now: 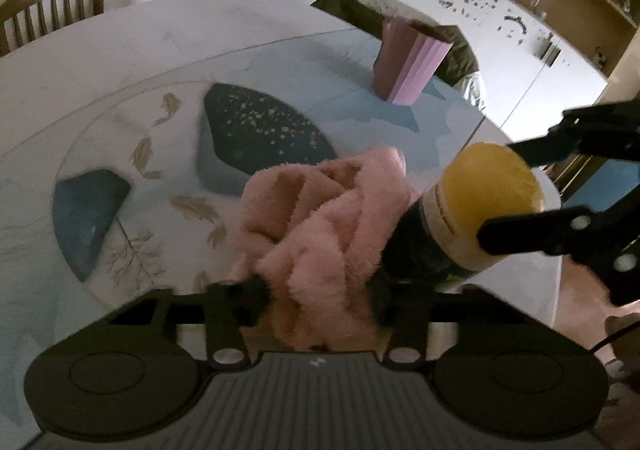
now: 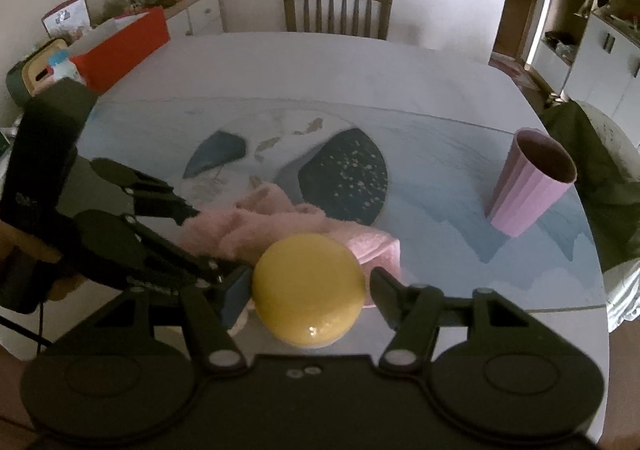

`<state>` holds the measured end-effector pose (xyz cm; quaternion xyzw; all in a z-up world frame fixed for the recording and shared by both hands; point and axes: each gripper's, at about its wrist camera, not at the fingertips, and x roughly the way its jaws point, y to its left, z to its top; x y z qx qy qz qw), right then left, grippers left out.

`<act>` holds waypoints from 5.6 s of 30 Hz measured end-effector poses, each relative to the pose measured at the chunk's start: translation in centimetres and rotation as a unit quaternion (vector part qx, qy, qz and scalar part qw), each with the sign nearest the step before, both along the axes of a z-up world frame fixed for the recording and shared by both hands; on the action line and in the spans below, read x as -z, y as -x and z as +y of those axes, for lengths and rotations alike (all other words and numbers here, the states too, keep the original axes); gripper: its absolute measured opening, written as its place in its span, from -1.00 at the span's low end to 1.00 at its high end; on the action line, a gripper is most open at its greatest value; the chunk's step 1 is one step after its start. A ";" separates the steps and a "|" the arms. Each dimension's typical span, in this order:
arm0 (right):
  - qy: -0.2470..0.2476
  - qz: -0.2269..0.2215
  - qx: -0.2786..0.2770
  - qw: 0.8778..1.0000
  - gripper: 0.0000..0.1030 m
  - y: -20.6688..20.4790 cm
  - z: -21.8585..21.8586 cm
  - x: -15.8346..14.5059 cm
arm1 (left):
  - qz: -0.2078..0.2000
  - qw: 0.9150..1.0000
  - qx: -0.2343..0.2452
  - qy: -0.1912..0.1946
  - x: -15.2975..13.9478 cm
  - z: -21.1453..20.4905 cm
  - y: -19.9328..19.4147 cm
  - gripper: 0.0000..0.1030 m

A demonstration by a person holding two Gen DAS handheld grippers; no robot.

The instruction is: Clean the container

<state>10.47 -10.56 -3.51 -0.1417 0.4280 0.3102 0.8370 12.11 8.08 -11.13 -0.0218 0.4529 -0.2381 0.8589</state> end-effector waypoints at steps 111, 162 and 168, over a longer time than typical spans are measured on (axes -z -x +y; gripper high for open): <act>-0.243 0.241 0.206 0.917 0.17 -5.0 -12.5 3.9 | -0.147 0.982 0.037 -0.112 -14.9 -0.6 8.7 -0.55; -0.279 0.298 0.293 0.865 0.17 -6.6 -13.8 4.9 | -0.039 0.997 0.065 0.026 -7.3 -8.3 3.4 -0.55; -0.280 0.314 0.306 0.854 0.17 -7.0 -12.5 4.7 | -0.036 0.996 0.078 0.014 -6.3 -10.3 2.9 -0.55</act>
